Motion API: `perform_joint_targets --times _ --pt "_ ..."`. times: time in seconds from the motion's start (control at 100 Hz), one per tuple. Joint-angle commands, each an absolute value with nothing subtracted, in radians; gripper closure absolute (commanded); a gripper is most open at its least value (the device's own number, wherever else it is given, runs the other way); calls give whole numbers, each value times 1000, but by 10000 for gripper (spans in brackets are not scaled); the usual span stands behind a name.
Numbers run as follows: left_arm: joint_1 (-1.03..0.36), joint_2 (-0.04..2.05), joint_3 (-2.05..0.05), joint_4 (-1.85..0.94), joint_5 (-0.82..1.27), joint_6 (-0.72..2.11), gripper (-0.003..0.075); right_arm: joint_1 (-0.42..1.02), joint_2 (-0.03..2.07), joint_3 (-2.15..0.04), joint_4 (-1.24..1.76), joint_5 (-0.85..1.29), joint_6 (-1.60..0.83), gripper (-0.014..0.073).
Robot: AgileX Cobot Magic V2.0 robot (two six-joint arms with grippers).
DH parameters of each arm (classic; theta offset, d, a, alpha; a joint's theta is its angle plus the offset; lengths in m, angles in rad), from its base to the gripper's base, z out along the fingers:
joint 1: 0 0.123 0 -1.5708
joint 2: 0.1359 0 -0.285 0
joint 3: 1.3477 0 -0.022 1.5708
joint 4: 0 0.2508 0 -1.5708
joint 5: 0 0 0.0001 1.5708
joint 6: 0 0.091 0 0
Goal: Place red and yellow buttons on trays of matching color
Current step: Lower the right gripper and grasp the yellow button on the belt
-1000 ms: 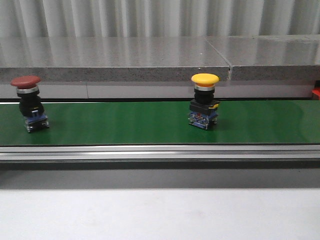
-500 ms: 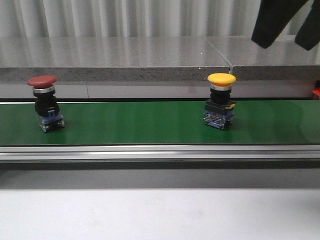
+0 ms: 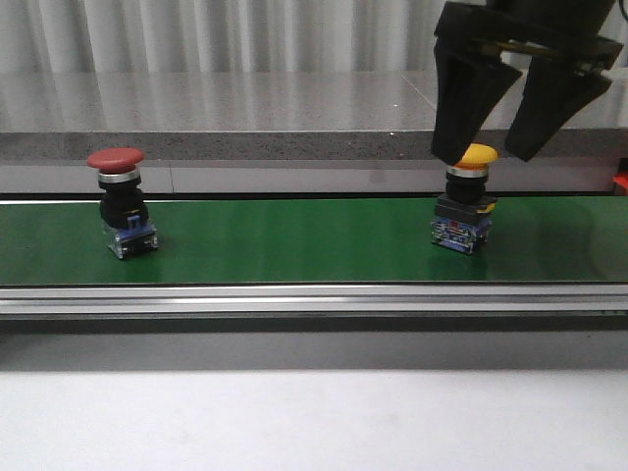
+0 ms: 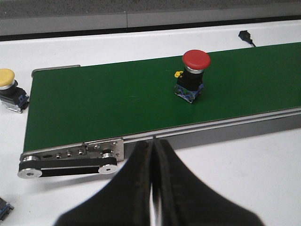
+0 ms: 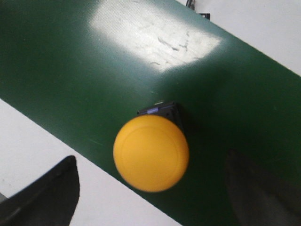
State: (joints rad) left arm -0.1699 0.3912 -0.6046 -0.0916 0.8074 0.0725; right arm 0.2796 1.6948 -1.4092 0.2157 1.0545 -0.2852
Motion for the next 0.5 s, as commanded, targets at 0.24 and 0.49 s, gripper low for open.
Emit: perform_joint_targets --times 0.24,0.49 --pt "-177 402 -629 -106 741 70 741 281 1681 -1444 231 998 -304 313" --pt "-177 402 -629 -106 741 70 741 279 1670 -1444 231 982 -301 423"
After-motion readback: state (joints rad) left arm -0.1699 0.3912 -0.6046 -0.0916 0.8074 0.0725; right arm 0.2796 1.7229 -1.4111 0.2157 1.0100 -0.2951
